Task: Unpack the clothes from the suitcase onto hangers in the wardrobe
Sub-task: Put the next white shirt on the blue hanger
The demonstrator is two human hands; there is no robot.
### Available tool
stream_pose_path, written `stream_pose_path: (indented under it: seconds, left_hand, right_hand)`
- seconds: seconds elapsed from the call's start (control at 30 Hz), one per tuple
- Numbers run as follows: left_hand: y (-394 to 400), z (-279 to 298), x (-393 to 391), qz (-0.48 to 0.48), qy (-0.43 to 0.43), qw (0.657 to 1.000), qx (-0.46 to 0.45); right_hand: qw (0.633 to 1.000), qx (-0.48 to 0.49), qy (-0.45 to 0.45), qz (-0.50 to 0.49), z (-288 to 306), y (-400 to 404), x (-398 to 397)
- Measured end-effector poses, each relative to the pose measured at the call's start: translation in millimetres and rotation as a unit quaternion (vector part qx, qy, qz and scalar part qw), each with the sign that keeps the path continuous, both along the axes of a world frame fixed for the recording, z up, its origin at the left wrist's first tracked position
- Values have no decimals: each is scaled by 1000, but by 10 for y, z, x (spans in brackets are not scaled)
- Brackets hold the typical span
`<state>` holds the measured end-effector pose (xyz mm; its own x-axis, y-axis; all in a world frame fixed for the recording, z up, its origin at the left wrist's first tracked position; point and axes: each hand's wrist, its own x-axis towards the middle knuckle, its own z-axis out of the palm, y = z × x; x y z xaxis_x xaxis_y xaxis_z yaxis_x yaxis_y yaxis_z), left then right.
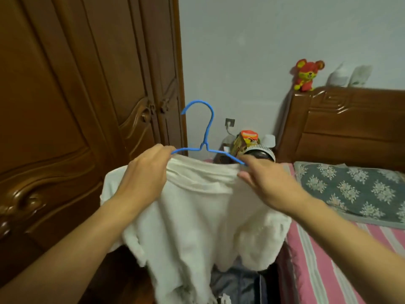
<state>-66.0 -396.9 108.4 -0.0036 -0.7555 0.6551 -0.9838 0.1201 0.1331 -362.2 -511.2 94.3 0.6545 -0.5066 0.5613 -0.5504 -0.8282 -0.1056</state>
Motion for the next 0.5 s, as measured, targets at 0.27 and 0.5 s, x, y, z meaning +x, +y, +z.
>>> stream_pose_path:
  seconds: [0.27, 0.5]
  left_hand:
    - [920, 289, -85, 27, 165, 970, 178]
    - [1725, -20, 272, 146, 276, 886, 342]
  right_hand:
    - [988, -110, -109, 12, 188, -60, 19]
    - [976, -167, -125, 66, 120, -269, 8]
